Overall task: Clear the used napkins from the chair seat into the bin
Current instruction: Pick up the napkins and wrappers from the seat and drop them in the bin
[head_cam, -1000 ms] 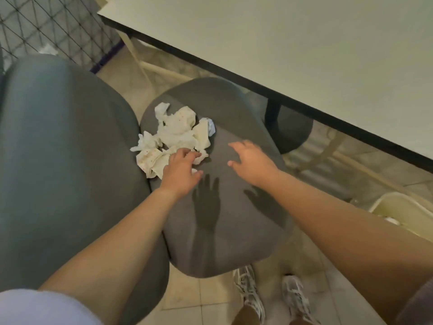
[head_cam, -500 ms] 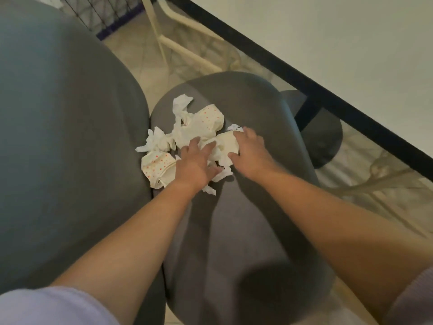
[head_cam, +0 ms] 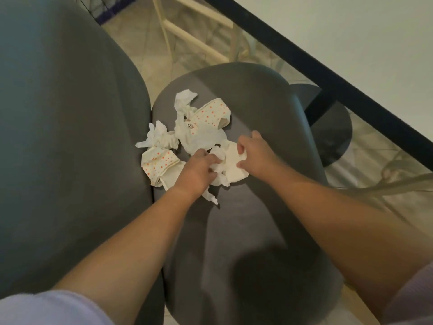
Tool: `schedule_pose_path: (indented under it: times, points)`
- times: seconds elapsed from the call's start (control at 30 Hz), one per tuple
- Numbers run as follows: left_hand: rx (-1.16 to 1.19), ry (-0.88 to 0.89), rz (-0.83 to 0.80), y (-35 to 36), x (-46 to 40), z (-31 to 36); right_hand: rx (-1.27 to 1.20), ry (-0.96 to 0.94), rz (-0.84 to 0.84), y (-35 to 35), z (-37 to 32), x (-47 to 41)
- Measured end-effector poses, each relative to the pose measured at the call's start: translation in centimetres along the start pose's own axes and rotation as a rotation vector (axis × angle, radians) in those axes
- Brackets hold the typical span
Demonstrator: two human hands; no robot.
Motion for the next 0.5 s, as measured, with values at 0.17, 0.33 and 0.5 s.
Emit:
schedule_pose_path:
  times: [0.17,0.33,0.5]
  points:
    - [-0.068,0.083,0.062,-1.9,2.5,2.0,0.023,-0.008,0.027,0.3,0.2,2.9]
    - [0.034,0.053,0.195,-4.9,5.2,3.2,-0.031,0.096,-0.02,1.2,1.1,6.3]
    - [0.392,-0.058,0.014,-3.6,8.2,3.0,-0.053,0.178,-0.066,1.6,1.6,9.4]
Point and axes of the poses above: each hand's wrist, its own x-axis away from the middle knuckle, its own y-axis out of the palm, z = x × y, the point moved 10 cm from there along -x, towards the middle knuckle, and after that the axes turned 6 degrees about y, right-handed, at the moved point
